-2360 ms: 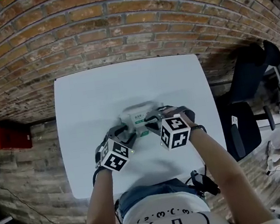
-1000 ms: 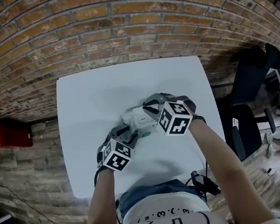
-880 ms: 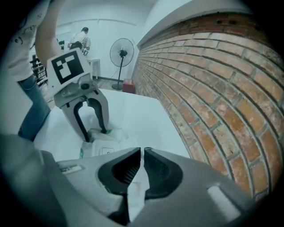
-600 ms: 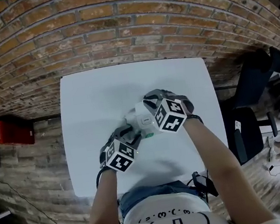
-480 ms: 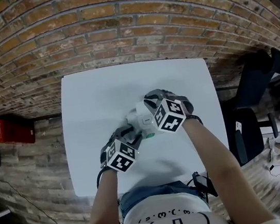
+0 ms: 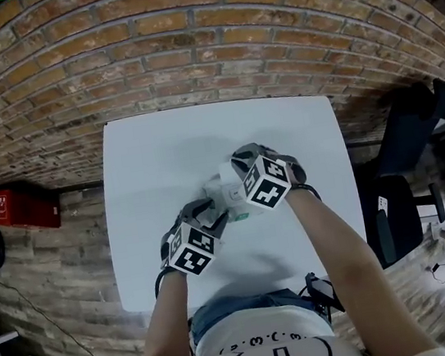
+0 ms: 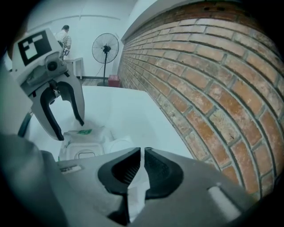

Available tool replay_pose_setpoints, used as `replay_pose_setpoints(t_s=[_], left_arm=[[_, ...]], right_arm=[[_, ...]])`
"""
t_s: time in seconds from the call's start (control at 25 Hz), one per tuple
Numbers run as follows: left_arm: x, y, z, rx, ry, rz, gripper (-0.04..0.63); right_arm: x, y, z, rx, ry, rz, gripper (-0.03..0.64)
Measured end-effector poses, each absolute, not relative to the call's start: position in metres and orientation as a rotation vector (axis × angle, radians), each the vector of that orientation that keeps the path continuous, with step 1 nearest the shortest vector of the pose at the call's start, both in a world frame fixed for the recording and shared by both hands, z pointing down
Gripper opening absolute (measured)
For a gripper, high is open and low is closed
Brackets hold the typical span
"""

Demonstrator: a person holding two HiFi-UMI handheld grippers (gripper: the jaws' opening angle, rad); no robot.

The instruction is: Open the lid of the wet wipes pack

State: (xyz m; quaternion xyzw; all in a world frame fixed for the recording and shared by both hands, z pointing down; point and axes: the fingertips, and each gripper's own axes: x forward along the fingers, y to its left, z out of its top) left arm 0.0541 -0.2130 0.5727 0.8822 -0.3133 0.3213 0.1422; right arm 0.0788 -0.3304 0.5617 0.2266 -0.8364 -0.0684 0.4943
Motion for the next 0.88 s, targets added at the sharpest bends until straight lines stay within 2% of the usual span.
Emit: replay_pose_setpoints(t_s=[0.52, 0.88], left_arm=[[0.039, -0.246, 0.49, 2.657, -1.134, 0.676, 0.179], [0.034, -0.253, 0.437, 2.707, -1.298, 0.471, 0.178]], right_arm=[[0.089, -0.322, 0.455, 0.844, -2.303, -0.148, 0.003], [0.131, -0.289, 0.393, 1.186, -2.432, -0.086, 0.003]])
